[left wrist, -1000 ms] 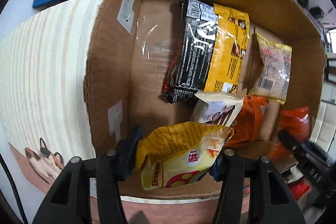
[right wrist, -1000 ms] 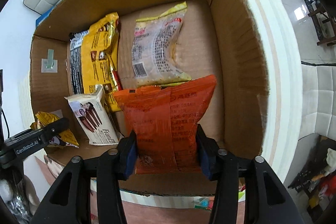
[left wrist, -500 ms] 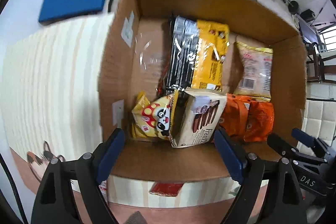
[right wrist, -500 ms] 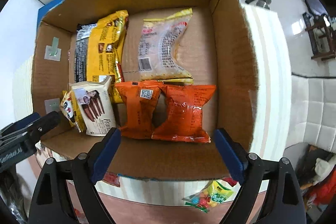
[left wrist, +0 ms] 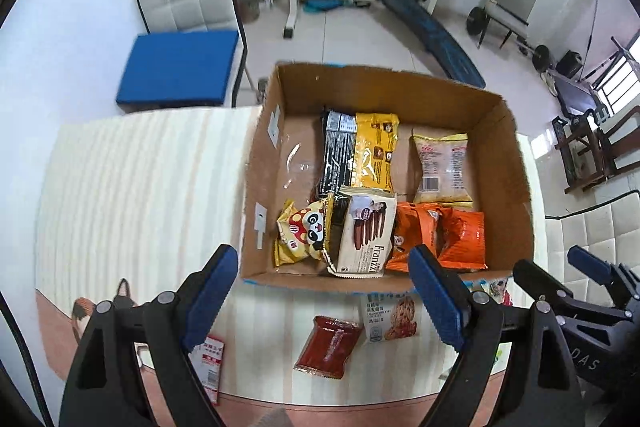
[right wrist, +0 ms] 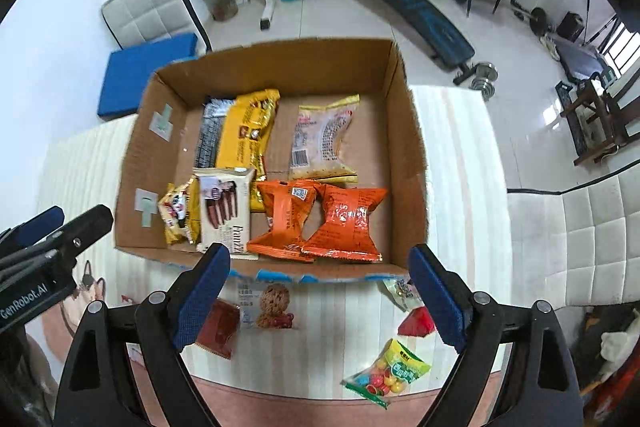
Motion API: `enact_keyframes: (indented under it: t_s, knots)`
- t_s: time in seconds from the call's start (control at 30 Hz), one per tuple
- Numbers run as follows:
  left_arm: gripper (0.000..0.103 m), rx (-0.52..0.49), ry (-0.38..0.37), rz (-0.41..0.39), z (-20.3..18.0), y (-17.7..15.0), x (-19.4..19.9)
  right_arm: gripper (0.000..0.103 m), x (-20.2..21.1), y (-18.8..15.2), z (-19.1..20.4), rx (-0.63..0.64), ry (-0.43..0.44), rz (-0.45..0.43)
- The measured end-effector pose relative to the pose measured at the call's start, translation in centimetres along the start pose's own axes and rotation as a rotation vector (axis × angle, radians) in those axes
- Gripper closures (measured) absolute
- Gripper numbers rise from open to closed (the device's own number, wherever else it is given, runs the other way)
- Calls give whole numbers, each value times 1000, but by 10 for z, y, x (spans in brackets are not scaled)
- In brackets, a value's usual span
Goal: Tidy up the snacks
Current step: 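Place both packets into the box and open both tools, then grasp the brown-red packet with the left tool while the right tool grasps the candy bag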
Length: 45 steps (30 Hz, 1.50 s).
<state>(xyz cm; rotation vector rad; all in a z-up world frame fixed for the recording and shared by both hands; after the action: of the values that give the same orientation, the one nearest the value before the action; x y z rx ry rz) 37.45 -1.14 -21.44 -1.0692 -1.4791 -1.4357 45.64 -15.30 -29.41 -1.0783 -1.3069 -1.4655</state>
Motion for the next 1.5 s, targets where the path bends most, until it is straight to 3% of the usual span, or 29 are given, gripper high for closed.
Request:
enact_keyframes:
  t_s: [0.47, 0.63, 0.77, 1.13, 1.3, 1.37, 1.43, 1.5]
  knots:
    - [16, -38, 12, -125, -11, -32, 58, 10, 80, -34, 5, 17, 3, -165]
    - [16, -34, -2, -113, -12, -44, 59, 10, 77, -43, 1, -28, 54, -132]
    - [2, -42, -18, -33, -12, -61, 30, 10, 48, -62, -23, -130, 93, -21]
    - [2, -76, 46, 294, -8, -127, -116, 9, -98, -165, -106, -520, 149, 356]
    - [2, -47, 36, 399, -3, -136, -159, 10, -142, -191, -123, -617, 137, 427]
    - [2, -28, 10, 444, -2, -138, -174, 15, -153, -198, -126, -646, 136, 440]
    - [2, -19, -17, 478, -3, -140, -184, 32, -163, -204, -125, -657, 134, 449]
    - [2, -25, -19, 499, -5, -141, -191, 38, -170, -208, -122, -665, 136, 468]
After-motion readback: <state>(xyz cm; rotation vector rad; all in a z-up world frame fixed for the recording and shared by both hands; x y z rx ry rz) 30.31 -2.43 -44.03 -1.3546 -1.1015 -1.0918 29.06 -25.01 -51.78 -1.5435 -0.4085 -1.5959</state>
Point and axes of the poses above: each gripper's, at about its wrist camera, not at the fingertips, and x roughly against the way its jaws point, z to its left, y to its top, the point moved 5 cm from there along -x, roughly the way its jaws point, and after that the axes turned 4 degrees about z, right-handed, at the moved point
